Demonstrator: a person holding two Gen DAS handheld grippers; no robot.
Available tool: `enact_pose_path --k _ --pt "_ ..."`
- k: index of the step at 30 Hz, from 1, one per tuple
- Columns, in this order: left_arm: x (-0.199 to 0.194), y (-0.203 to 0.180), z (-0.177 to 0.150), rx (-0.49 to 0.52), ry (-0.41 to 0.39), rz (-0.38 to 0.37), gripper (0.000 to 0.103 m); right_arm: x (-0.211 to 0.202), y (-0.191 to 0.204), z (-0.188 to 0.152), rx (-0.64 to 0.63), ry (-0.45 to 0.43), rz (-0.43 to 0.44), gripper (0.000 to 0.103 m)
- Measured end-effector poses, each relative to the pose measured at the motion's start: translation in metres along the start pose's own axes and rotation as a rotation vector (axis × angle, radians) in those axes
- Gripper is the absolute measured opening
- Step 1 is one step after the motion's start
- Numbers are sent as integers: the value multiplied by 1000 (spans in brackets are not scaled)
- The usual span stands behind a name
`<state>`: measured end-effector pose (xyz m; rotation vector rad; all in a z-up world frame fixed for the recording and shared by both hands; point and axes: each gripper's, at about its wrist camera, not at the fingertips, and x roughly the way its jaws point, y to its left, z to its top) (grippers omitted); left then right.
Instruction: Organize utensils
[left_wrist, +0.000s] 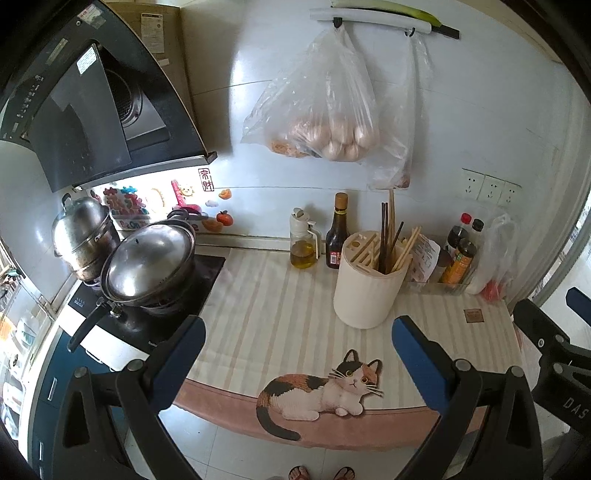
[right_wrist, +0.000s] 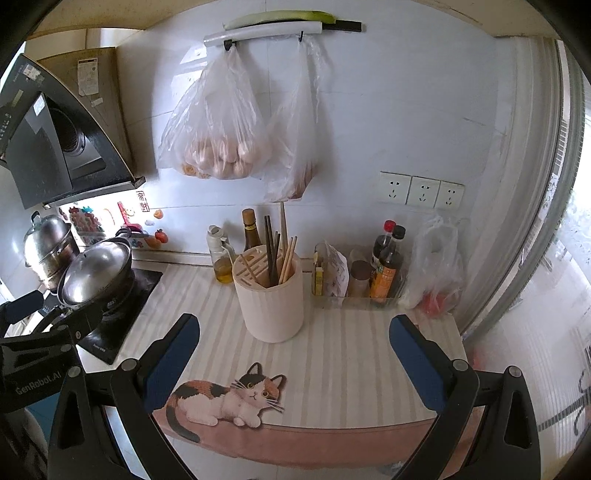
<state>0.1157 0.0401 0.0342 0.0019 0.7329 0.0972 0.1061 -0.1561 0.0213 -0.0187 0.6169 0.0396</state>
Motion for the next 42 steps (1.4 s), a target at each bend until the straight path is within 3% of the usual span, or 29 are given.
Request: enact_pose_path --k 42 --pt "1 -9 1 8 -12 -7 103 -1 -7 -2 4 -3 -24 103"
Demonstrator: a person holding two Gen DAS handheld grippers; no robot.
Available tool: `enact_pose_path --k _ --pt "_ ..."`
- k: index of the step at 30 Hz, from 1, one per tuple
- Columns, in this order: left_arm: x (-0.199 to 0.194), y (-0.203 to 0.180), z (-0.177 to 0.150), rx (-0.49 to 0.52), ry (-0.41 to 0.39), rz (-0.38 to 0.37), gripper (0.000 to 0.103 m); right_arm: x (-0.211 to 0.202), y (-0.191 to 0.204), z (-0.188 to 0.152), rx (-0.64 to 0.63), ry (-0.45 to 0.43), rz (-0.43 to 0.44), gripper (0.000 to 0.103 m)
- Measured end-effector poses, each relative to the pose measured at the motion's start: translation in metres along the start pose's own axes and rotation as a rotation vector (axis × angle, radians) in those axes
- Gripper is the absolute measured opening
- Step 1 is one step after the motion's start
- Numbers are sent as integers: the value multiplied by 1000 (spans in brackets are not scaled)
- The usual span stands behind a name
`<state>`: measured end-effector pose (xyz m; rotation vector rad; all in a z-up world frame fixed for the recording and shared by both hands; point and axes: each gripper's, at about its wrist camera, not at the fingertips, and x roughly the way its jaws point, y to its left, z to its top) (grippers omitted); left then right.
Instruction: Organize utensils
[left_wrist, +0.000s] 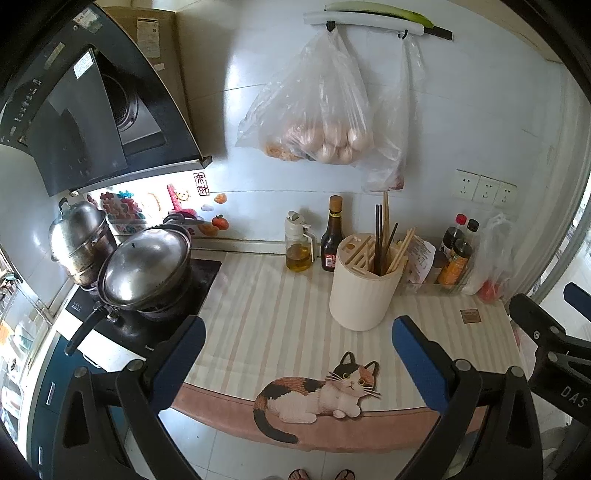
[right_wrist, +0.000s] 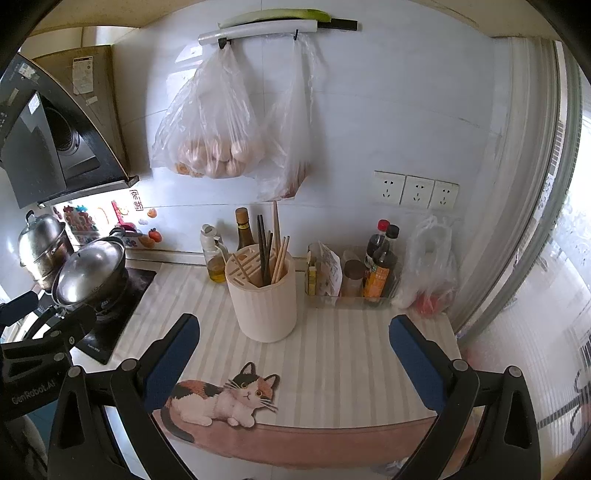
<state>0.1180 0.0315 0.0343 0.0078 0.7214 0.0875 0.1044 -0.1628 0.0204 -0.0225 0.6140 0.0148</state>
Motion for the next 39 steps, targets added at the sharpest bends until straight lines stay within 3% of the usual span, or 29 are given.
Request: enact_pose_path --k 39 --pt "-3 -3 -3 -5 -2 -16 103 0 -3 -1 0 1 -5 103"
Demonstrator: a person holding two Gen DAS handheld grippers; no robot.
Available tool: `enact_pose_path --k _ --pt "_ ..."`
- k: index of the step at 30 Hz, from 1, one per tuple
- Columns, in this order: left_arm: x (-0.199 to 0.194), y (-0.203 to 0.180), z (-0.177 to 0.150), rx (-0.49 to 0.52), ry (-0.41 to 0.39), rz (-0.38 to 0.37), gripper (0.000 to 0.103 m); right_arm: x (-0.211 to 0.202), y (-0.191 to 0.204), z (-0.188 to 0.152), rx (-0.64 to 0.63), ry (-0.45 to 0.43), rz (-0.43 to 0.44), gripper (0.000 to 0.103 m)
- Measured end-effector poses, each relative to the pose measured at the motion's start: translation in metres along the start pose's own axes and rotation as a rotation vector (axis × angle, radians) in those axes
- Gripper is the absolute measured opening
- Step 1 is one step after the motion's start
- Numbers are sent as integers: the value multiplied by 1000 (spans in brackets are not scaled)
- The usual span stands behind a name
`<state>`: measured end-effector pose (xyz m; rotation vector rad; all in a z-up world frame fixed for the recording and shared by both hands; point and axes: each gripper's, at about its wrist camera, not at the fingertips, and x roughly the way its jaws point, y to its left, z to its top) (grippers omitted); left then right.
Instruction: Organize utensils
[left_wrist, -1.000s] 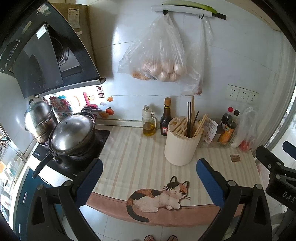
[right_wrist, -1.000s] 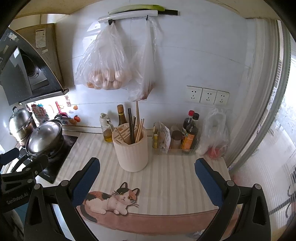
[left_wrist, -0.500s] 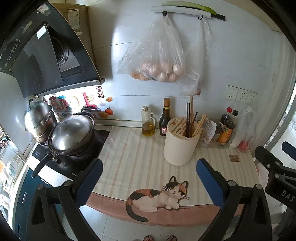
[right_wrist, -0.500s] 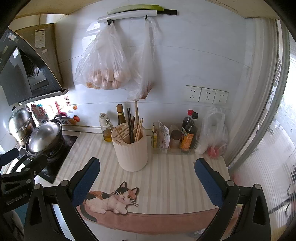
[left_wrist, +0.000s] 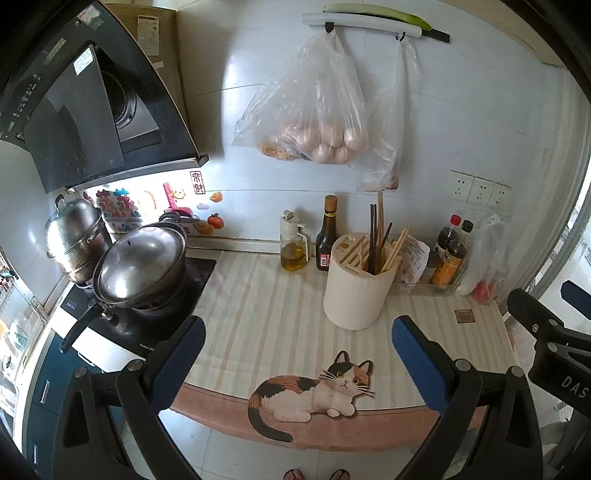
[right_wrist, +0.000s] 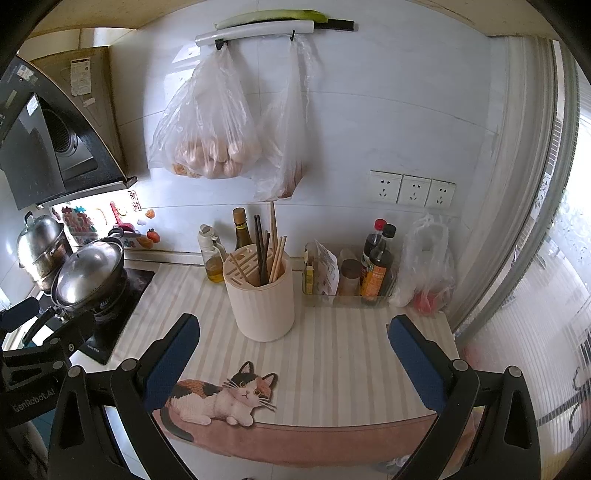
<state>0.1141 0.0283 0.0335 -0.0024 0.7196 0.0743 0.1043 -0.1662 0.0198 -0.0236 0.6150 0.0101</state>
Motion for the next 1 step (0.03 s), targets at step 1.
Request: enact_pose_path --k 1 --pt "0 -1 1 -2 2 -8 103 0 0 1 2 1 0 103"
